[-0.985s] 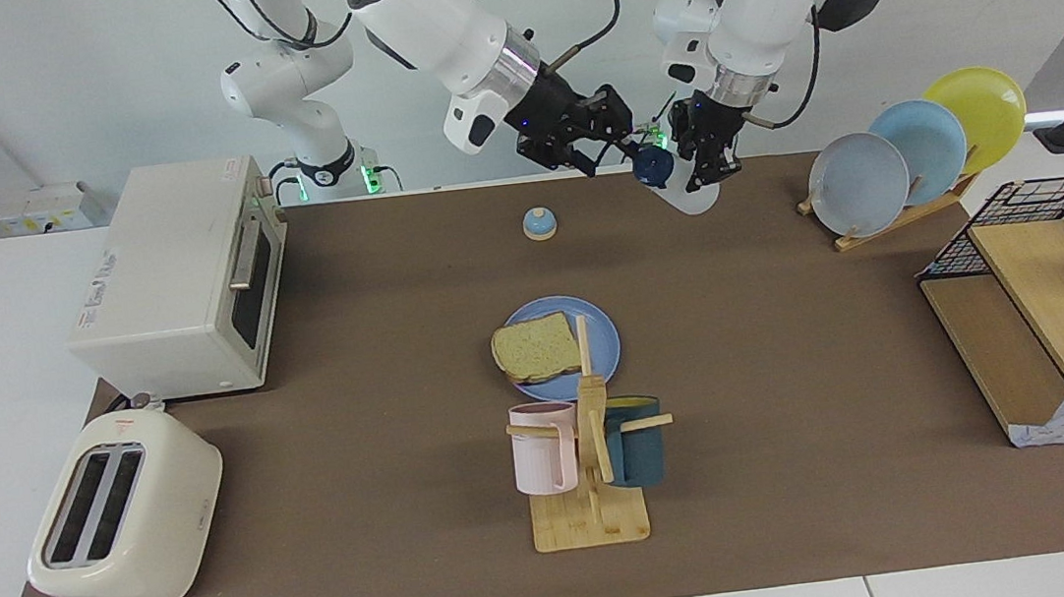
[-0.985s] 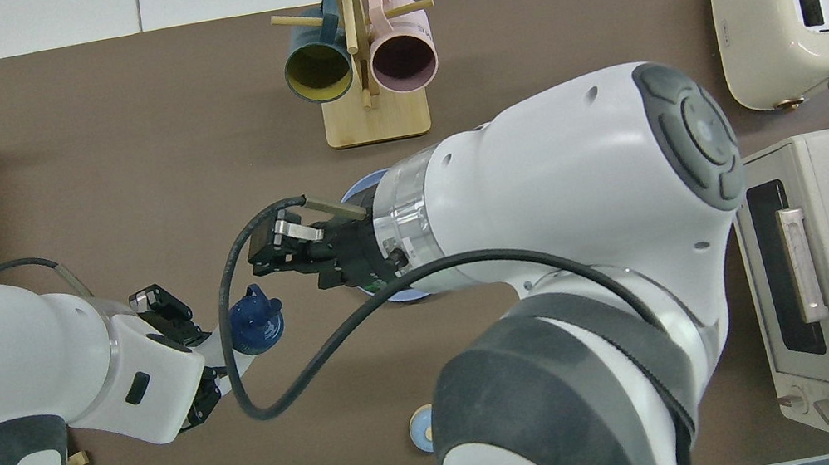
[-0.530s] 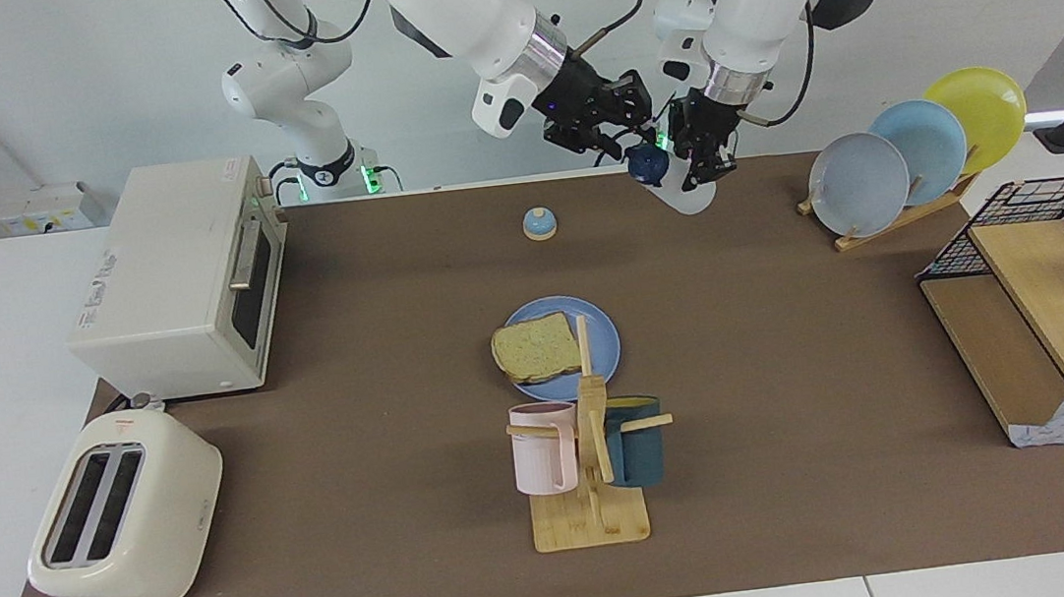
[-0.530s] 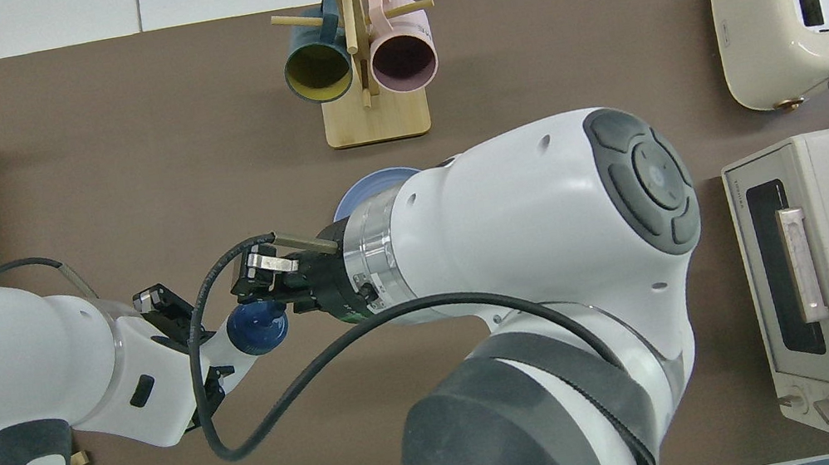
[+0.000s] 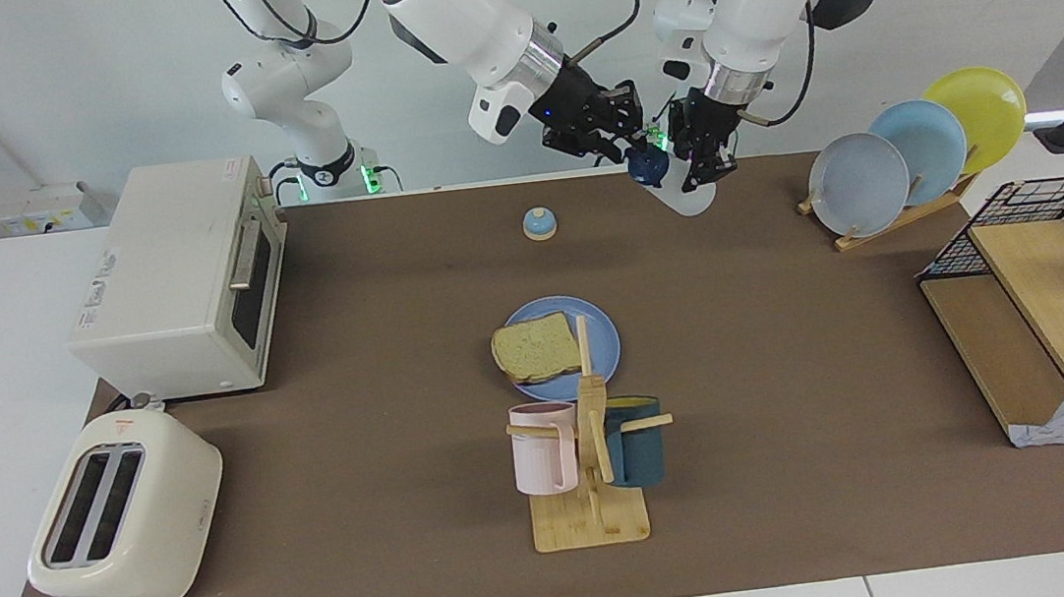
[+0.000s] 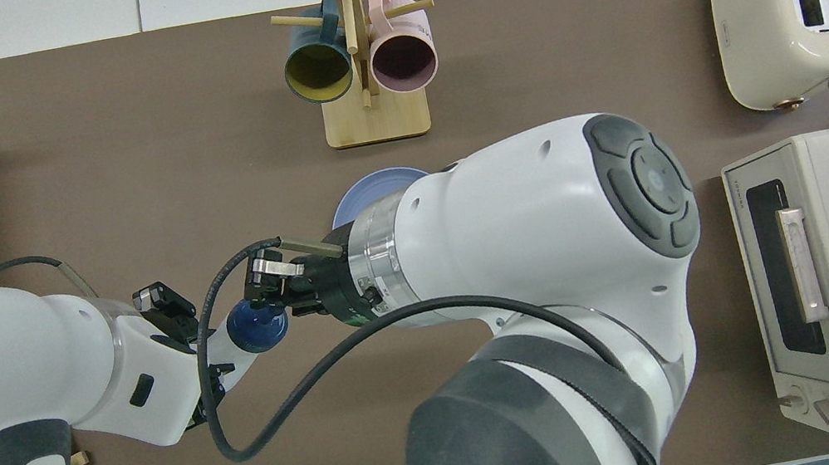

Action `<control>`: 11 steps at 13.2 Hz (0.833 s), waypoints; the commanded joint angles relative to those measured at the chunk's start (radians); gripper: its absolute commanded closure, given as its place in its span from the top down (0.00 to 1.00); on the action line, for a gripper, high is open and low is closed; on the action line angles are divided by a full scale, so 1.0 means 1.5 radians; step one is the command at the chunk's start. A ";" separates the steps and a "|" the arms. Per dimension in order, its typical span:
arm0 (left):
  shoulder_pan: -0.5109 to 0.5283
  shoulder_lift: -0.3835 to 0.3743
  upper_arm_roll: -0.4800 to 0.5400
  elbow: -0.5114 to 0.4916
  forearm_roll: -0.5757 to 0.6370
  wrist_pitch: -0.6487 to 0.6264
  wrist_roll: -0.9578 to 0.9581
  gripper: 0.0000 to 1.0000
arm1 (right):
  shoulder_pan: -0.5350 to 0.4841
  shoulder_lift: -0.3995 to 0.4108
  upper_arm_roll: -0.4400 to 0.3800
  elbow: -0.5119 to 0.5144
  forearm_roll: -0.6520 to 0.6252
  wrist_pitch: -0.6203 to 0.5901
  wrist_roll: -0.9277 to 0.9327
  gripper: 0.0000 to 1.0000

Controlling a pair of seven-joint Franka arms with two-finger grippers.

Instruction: Put bread on plate and add seasoning

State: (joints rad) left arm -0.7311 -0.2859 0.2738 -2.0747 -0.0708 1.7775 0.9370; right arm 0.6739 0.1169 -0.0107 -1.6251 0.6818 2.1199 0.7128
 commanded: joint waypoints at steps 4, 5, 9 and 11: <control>-0.008 -0.022 0.003 -0.022 0.011 0.020 0.000 0.00 | -0.004 -0.022 0.003 -0.024 0.000 -0.001 0.000 0.03; -0.008 -0.022 0.003 -0.022 0.011 0.021 0.000 0.00 | -0.003 -0.022 0.003 -0.024 0.000 -0.001 0.001 0.00; -0.008 -0.022 0.003 -0.022 0.010 0.022 0.000 0.00 | -0.003 -0.022 0.003 -0.024 -0.002 0.000 0.001 0.00; -0.008 -0.022 0.003 -0.022 0.010 0.022 0.000 0.00 | -0.003 -0.022 0.003 -0.024 -0.002 0.001 0.003 0.24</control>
State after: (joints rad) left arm -0.7306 -0.2861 0.2756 -2.0764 -0.0675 1.7804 0.9370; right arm 0.6737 0.1067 -0.0119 -1.6325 0.6814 2.1185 0.7128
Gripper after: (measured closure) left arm 0.639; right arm 0.978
